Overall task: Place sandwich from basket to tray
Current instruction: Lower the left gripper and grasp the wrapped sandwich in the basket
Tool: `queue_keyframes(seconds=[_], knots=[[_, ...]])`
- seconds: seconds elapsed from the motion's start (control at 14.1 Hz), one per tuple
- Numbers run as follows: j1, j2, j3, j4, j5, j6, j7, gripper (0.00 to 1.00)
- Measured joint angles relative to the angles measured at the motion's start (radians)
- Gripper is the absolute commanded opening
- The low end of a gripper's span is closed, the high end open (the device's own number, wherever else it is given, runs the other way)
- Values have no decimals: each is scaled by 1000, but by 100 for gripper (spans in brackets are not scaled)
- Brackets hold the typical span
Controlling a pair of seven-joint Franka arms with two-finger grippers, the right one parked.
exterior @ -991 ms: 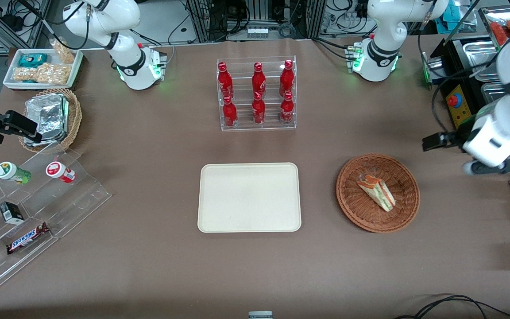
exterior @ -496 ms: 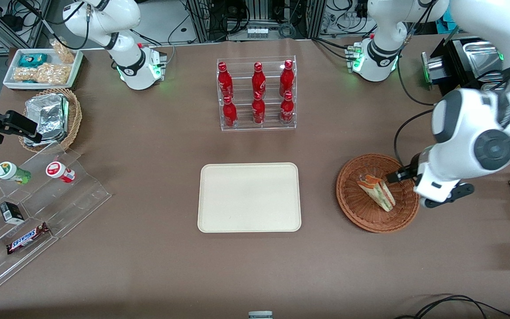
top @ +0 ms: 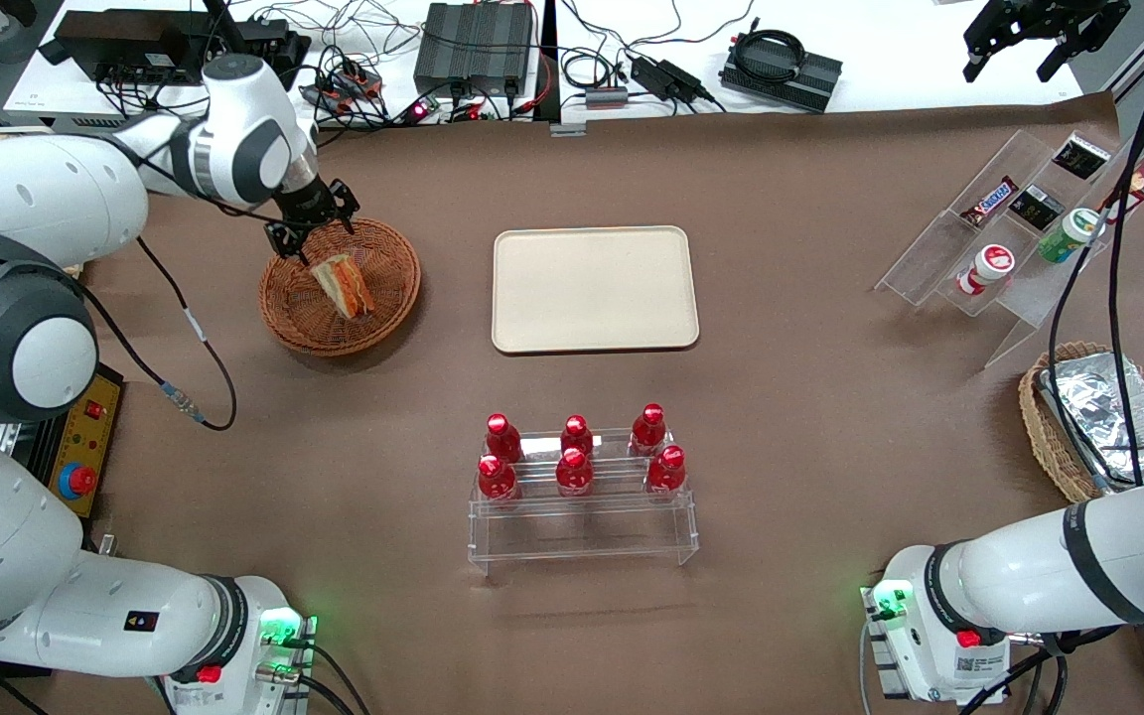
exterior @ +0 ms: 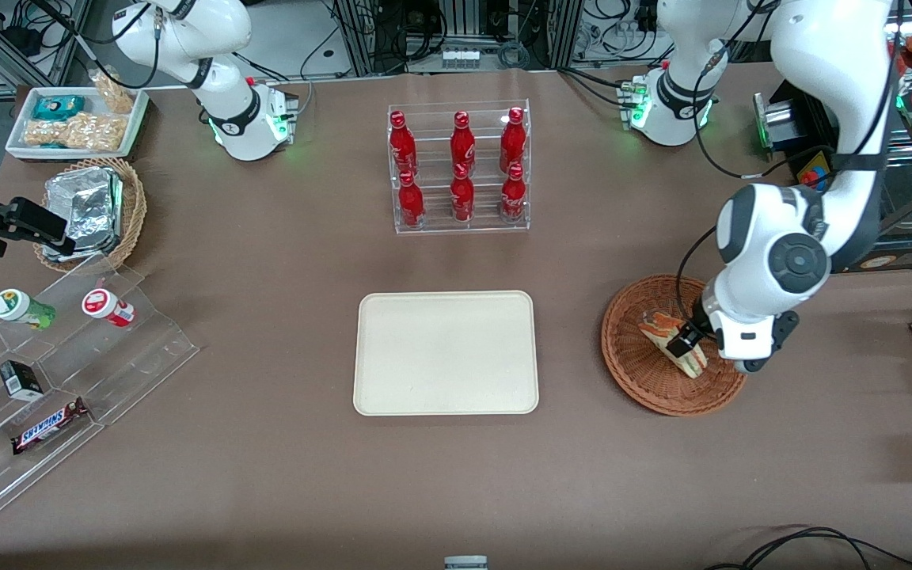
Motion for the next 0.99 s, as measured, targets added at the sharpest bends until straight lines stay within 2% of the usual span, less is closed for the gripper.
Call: queue_keyframes(seconds=[0.07, 0.14, 0.21, 0.28, 0.35, 0.42, 0.71, 0.99], knots=[[-2, 9, 0, -16, 0, 27, -21, 100], [-3, 23, 0, -23, 0, 38, -32, 96], [-3, 38, 0, -24, 0, 41, -39, 63], [-3, 50, 0, -24, 0, 41, -43, 15], [-2, 57, 0, -24, 0, 41, -47, 3], [-2, 60, 0, -24, 0, 41, -49, 0], [-2, 60, 1, -15, 1, 22, -49, 0], [-23, 55, -1, 85, 44, -188, -48, 0]])
